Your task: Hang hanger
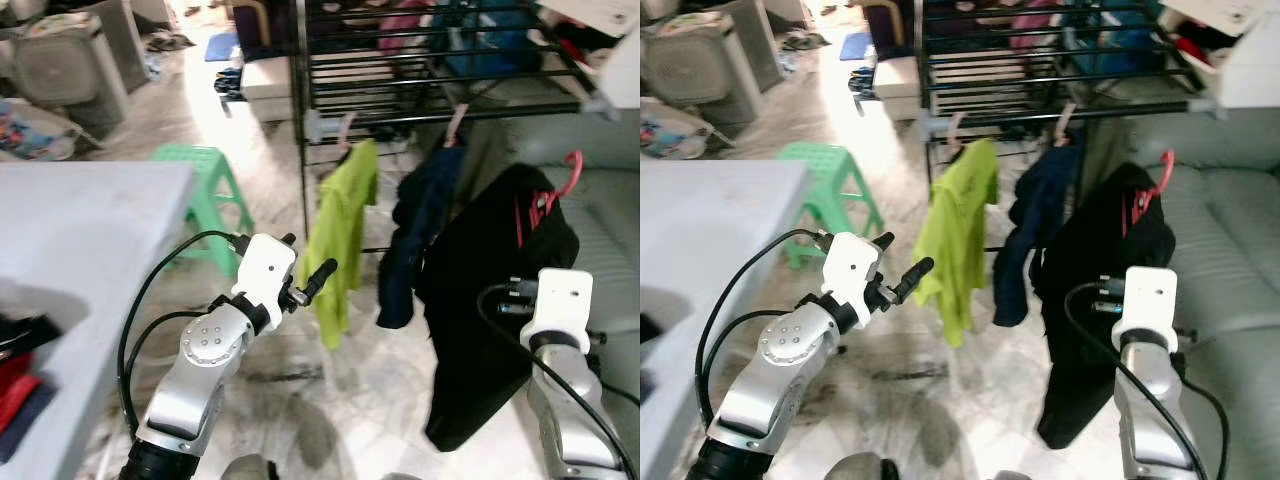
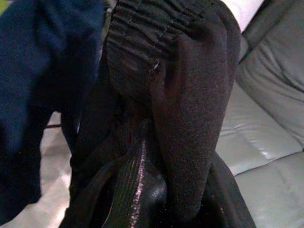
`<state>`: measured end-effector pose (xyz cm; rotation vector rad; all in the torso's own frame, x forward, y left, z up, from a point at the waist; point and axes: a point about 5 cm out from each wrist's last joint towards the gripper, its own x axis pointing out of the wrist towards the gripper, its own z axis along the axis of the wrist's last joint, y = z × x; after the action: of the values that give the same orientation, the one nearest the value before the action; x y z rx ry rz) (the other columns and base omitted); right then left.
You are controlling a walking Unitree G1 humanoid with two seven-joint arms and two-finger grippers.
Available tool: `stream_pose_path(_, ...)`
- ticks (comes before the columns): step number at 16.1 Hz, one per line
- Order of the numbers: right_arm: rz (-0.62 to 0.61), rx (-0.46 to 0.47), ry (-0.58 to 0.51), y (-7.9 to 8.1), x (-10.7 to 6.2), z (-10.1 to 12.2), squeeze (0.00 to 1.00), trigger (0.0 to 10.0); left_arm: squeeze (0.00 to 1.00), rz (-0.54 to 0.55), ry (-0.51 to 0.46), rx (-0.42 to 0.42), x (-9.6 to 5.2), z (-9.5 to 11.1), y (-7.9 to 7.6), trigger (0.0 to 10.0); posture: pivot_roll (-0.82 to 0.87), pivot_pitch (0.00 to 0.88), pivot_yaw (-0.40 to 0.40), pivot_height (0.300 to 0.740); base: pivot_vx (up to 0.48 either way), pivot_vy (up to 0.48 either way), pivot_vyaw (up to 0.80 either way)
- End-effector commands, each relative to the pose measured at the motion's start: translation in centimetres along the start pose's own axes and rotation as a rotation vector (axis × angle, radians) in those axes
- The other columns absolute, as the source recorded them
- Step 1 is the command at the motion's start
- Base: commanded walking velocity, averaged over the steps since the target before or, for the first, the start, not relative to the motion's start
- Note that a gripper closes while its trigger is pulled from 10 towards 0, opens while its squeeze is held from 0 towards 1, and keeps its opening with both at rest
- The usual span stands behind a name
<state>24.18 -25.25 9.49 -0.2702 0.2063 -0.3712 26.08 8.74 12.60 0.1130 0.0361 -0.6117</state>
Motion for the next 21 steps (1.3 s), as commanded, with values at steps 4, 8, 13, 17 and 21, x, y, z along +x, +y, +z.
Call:
stream_pose_path(4, -0.015, -0.053, -0.122, -1.0, 0.7, 2.6, 0.00, 10.0, 0.00, -0.006, -0.003, -0.003, 0.1, 0.1, -0.1, 10.0, -0.05, 0.010, 0.025, 0.740, 0.000, -0.282, 0.00)
stream_pose_path(8, 0.010, -0.103, -0.199, -1.2, 1.7, 4.3, 0.00, 10.0, 0.00, -0.004, -0.003, -0.001, 0.1, 0.1, -0.1, 10.0, -0.05, 0.000, 0.023, 0.740, 0.000, -0.286, 0.00)
stream_pose_path(13, 0.063, -0.081, -0.202, -0.2, 1.6, 4.0, 0.00, 10.0, 0.00, 0.038, -0.003, -0.007, 0.1, -0.1, 0.1, 10.0, -0.04, 0.000, 0.017, 0.740, 0.000, -0.224, 0.16)
stream_pose_path(17, 0.108, -0.051, -0.213, 0.9, 1.2, 3.9, 0.00, 10.0, 0.00, 0.099, 0.025, -0.015, 0.2, -0.3, 0.4, 10.0, -0.05, 0.000, 0.020, 0.740, 0.000, 0.000, 0.80)
stream_pose_path(21, 0.141, -0.013, -0.228, 1.6, 1.0, 4.2, 0.00, 10.0, 0.00, 0.149, 0.010, -0.013, 0.2, -0.1, 1.2, 10.0, -0.04, 0.001, 0.021, 0.740, 0.000, 0.000, 0.80)
